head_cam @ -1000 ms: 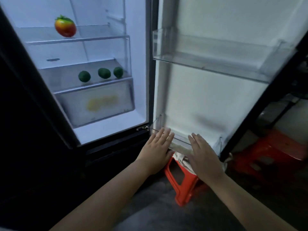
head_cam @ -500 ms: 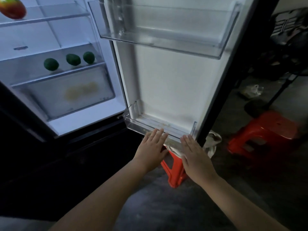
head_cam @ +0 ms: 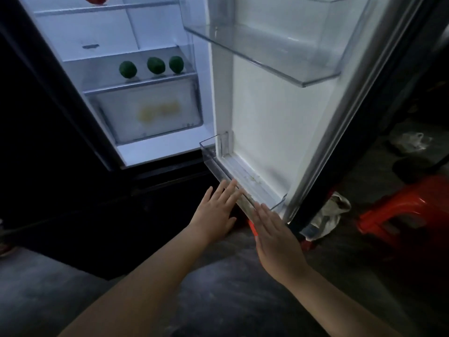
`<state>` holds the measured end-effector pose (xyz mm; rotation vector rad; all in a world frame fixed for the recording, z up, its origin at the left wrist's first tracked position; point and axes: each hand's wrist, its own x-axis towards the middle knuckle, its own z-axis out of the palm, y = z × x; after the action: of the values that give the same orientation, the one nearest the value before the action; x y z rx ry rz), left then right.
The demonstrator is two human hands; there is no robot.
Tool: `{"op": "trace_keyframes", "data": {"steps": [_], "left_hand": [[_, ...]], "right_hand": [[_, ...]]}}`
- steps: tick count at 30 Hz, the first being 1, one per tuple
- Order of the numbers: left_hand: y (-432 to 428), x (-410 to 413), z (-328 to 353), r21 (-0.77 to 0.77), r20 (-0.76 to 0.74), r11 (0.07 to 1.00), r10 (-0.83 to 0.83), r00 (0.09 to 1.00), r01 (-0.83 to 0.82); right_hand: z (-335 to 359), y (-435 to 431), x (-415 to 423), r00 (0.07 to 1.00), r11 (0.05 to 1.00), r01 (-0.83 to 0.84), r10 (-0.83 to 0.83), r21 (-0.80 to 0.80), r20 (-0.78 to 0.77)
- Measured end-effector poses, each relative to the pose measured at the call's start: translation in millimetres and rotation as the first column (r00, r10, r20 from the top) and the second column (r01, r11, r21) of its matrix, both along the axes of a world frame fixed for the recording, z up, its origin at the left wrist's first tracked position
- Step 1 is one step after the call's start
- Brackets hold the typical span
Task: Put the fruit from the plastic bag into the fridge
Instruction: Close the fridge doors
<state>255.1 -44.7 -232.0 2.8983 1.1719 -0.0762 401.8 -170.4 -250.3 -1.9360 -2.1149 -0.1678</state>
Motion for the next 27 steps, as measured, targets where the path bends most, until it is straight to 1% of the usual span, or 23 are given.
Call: {"op": "trace_keyframes", "data": {"steps": [4,6,7,9,11,12,14,16,19,23,27], "left_hand": [[0.4,-32.1,0.9,-0.022,0.028,0.996,0.093,0.995,-0.092],[-3.0,-49.2,-0.3,-0.052,0.079,0.991,0.130,0.988,-0.126],[-7.4,-57.6,-1.1,-0.025,0.129,0.994,0.112,0.985,-0.110],[-23.1,-71.8,-4.4,0.096,0.241,0.995,0.015,0.970,-0.039],[-41.2,-79.5,-8.9,0.156,0.352,0.988,-0.051,0.935,-0.005],[-48.1,-81.0,-9.8,0.181,0.398,0.983,-0.073,0.914,0.000],[-55.8,-82.4,-7.5,0.272,0.445,0.962,-0.126,0.887,0.001],[-57.6,-84.6,-3.3,0.346,0.446,0.938,-0.150,0.882,-0.016],[-58.2,-92.4,5.7,0.348,0.506,0.928,-0.068,0.860,-0.132],[-51.2,-115.2,9.8,0.307,0.497,0.909,0.099,0.862,-0.282],[-36.2,-145.8,19.8,0.262,0.449,0.881,0.251,0.857,-0.395]], "right_hand": [[1.5,2.6,-30.0,0.988,0.988,-0.155,0.155,-0.017,0.008],[4.6,0.0,-41.4,0.983,0.982,-0.186,0.186,-0.009,-0.003],[7.7,-3.1,-45.0,0.979,0.980,-0.201,0.201,0.009,-0.019],[16.7,-11.0,-47.0,0.966,0.968,-0.243,0.247,0.062,-0.073],[25.2,-17.8,-44.5,0.949,0.951,-0.274,0.291,0.140,-0.122],[27.6,-19.7,-42.5,0.943,0.940,-0.284,0.309,0.187,-0.121],[31.2,-19.0,-39.6,0.941,0.916,-0.285,0.323,0.280,-0.098],[34.1,-12.5,-39.0,0.947,0.902,-0.250,0.303,0.350,-0.104],[43.5,5.1,-44.6,0.945,0.898,-0.217,0.291,0.383,-0.147],[49.6,34.9,-67.4,0.907,0.878,-0.356,0.407,0.321,-0.107],[54.9,56.1,-101.0,0.886,0.870,-0.410,0.451,0.275,-0.108]]}}
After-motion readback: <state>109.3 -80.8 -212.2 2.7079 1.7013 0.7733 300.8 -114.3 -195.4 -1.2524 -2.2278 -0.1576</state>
